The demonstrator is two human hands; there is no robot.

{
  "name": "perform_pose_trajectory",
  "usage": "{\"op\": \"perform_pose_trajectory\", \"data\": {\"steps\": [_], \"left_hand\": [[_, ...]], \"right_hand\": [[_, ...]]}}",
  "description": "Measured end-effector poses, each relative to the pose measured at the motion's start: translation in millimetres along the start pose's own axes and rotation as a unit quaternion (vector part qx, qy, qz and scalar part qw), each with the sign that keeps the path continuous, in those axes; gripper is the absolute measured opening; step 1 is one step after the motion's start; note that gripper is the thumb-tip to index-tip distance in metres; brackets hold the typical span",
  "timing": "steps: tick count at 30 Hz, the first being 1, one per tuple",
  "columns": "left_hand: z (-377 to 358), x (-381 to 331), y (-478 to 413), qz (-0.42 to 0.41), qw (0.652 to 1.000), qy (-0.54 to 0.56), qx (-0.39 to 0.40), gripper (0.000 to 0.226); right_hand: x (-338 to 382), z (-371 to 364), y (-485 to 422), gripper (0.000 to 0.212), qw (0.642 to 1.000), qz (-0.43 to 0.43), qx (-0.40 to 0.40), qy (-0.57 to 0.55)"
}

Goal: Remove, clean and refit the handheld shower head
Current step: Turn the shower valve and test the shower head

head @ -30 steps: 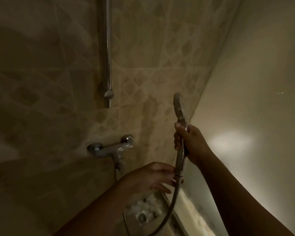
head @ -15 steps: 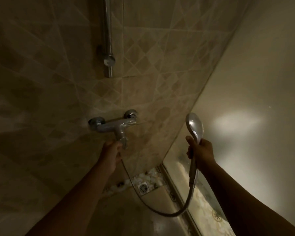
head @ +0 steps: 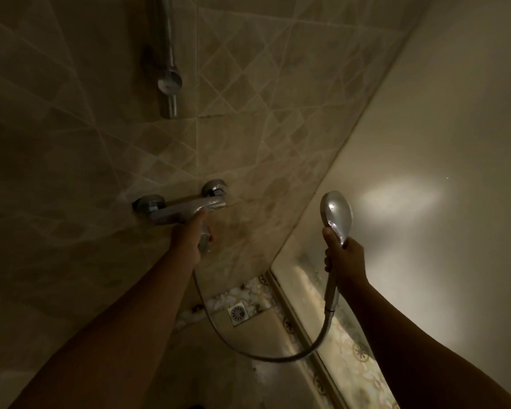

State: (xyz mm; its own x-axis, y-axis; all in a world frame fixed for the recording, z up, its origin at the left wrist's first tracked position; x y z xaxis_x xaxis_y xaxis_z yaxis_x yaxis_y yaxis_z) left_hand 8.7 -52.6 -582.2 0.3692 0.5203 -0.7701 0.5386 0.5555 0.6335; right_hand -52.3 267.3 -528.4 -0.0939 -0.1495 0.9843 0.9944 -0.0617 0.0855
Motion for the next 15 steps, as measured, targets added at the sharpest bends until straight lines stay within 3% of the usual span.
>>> {"op": "perform_pose_trajectory", "data": {"steps": [6, 11, 15], "left_hand": [[1.1, 0.8, -6.1, 0.01, 1.0, 0.002, -0.008, 0.072], [3.1, 4.3, -19.1, 0.011, 1.0, -0.002, -0.018, 0.08], [-0.1, 3.5, -16.8, 0.005, 1.0, 0.0, -0.003, 0.069]], "right_hand": [[0.3, 8.9, -29.6, 0.034, 0.999, 0.02, -0.006, 0.036], [13.3, 17.9, -62.9, 0.044, 0.993, 0.034, 0.044, 0.107], [19.6, 22.8, -77.9, 0.053, 0.982, 0.061, 0.095, 0.152]]}}
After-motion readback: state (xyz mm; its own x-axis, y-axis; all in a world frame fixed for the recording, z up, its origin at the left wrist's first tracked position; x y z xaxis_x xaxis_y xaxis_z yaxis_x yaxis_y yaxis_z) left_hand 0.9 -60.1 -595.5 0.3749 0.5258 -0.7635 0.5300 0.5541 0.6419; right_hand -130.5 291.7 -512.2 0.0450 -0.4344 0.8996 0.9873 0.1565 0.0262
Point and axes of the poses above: each hand's wrist, its own y-axis away from the middle knuckle, its own z-axis out of the back of the hand, x = y × z, the point moved 3 cm from there along -y, towards the middle knuckle, and after that the axes turned 9 degrees about -y, right-handed, at the moved point
